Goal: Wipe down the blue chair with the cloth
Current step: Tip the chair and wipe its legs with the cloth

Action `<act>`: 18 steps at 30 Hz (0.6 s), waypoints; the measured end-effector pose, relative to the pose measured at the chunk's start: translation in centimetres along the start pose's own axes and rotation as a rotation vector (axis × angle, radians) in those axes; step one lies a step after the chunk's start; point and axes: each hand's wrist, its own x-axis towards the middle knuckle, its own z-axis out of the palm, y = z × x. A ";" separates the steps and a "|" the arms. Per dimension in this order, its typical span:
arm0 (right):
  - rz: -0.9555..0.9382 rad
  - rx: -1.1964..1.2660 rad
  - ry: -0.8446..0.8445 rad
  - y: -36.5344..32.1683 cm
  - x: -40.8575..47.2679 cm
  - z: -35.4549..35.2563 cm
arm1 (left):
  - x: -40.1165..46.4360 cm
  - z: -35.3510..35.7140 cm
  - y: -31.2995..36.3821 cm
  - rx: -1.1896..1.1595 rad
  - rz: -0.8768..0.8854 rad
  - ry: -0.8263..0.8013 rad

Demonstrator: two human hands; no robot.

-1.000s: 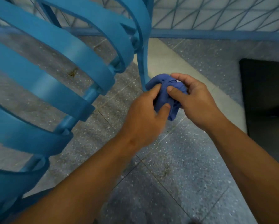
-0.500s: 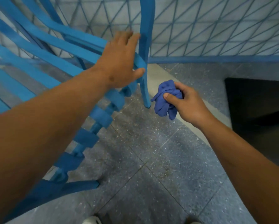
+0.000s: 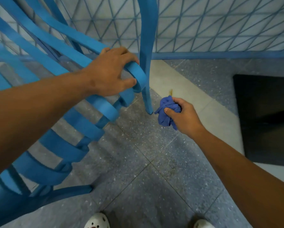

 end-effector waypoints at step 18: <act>-0.202 -0.119 0.174 3.7 1.3 7.9 | -3.9 2.0 -1.1 -0.056 0.123 0.190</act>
